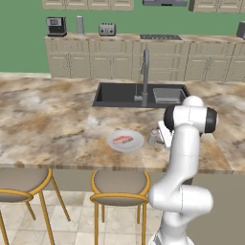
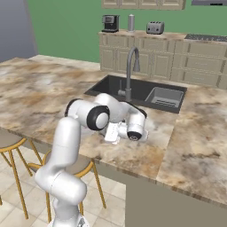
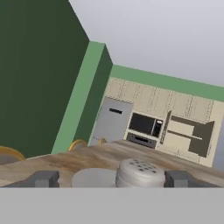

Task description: Retrieve the shaker from the cabinet and place it next the steak on a plate on the dining table.

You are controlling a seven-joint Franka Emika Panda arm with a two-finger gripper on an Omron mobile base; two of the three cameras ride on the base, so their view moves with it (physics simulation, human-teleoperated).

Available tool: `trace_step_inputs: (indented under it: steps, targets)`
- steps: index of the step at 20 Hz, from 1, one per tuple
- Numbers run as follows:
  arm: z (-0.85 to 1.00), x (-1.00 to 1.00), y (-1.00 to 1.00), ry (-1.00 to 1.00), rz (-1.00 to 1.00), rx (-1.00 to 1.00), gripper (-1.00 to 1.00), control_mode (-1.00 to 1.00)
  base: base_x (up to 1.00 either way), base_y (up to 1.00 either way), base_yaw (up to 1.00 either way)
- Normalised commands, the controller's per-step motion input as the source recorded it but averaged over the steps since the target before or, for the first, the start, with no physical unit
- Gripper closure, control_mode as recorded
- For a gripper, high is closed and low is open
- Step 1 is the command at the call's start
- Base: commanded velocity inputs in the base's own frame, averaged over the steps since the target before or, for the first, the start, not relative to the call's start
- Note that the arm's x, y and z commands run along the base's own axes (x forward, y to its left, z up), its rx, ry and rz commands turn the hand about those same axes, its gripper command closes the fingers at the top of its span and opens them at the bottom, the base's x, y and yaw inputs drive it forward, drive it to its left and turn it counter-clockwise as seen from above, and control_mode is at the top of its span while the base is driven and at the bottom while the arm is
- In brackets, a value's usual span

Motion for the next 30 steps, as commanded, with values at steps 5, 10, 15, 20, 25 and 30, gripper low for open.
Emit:
trace_step_inputs:
  steps: [5, 10, 15, 20, 25, 30]
  targets:
    - [0.00, -0.01, -0.12, -0.02, 0.00, 0.02, -1.00, -1.00, 0.00, 0.00, 0.00]
    - [0.00, -0.08, -0.05, -0.09, 0.00, 0.02, -1.00, -1.00, 0.00, 0.00, 0.00]
    - [0.07, -0.12, -0.21, -0.11, 0.00, 0.07, -1.00, -1.00, 0.00, 0.00, 0.00]
    - [0.53, -0.53, -0.51, -0.16, -0.08, 0.19, -1.00, -1.00, 0.00, 0.00, 0.00]
    - [0.91, -0.69, -0.26, -0.10, -0.09, 0.10, -1.00, -1.00, 0.00, 0.00, 0.00]
    - [1.00, -0.94, -0.05, -0.03, -0.14, 0.00, -1.00, -1.00, 0.00, 0.00, 0.00]
